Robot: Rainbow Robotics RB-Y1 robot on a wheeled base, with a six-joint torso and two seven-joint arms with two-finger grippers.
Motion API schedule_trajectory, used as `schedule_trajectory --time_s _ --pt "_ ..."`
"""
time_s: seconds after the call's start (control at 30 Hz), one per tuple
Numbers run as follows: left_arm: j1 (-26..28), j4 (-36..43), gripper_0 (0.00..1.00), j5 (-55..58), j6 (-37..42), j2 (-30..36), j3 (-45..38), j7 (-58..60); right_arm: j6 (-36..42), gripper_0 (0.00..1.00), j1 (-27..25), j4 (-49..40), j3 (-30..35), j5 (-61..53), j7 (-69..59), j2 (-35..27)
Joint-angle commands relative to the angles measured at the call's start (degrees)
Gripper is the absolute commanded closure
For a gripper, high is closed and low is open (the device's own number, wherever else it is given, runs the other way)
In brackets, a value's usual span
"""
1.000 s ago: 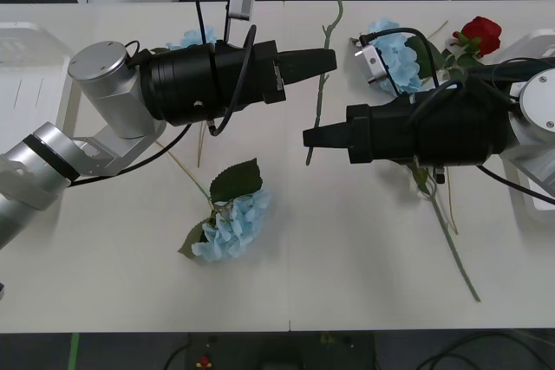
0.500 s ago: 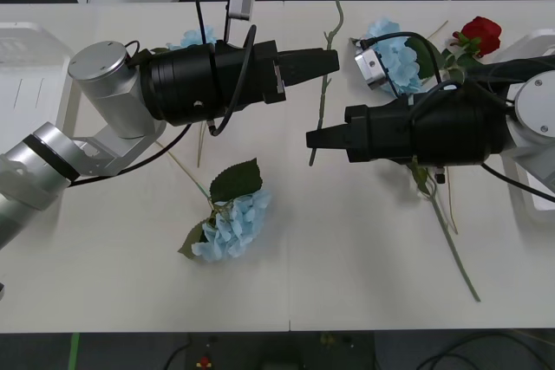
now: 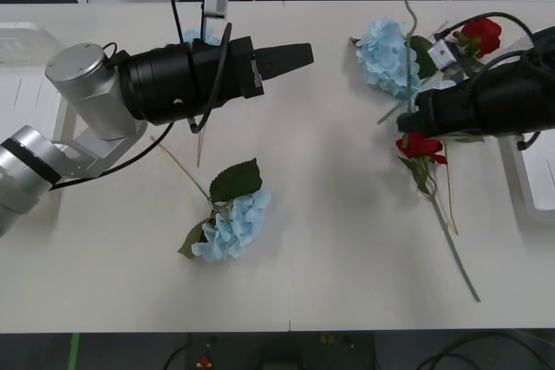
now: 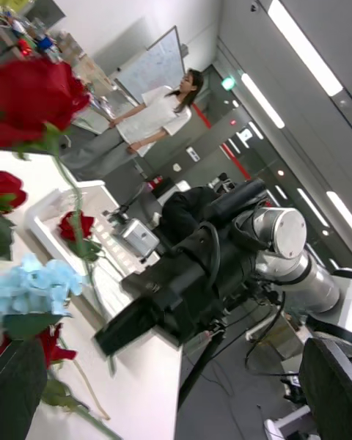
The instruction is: Put the red flowers into the right box and the blue flowers into the left box
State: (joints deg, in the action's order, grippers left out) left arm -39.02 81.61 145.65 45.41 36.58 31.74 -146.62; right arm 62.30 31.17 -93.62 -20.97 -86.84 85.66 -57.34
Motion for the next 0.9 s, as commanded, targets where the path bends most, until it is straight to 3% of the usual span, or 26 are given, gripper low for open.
schedule_trajectory --time_s 0.03,0.4,0.67,0.9 --pt "3.33 1.54 0.00 0.77 -0.58 6.48 -4.67 -0.59 5.11 1.00 3.20 6.79 4.97 5.98 -1.90 -6.21" --pt "9.57 1.45 0.00 0.69 -0.67 18.53 -10.47 0.37 13.11 1.00 3.37 21.64 8.75 21.71 -1.20 -12.97" --pt "17.13 1.19 0.00 -4.59 -0.50 15.71 -20.84 1.96 13.72 1.00 3.37 29.81 8.66 37.35 -0.23 -13.68" --pt "19.94 0.39 0.00 -4.94 -0.50 13.34 -25.76 2.92 9.06 1.00 3.37 35.79 8.66 55.02 -0.49 -7.44"
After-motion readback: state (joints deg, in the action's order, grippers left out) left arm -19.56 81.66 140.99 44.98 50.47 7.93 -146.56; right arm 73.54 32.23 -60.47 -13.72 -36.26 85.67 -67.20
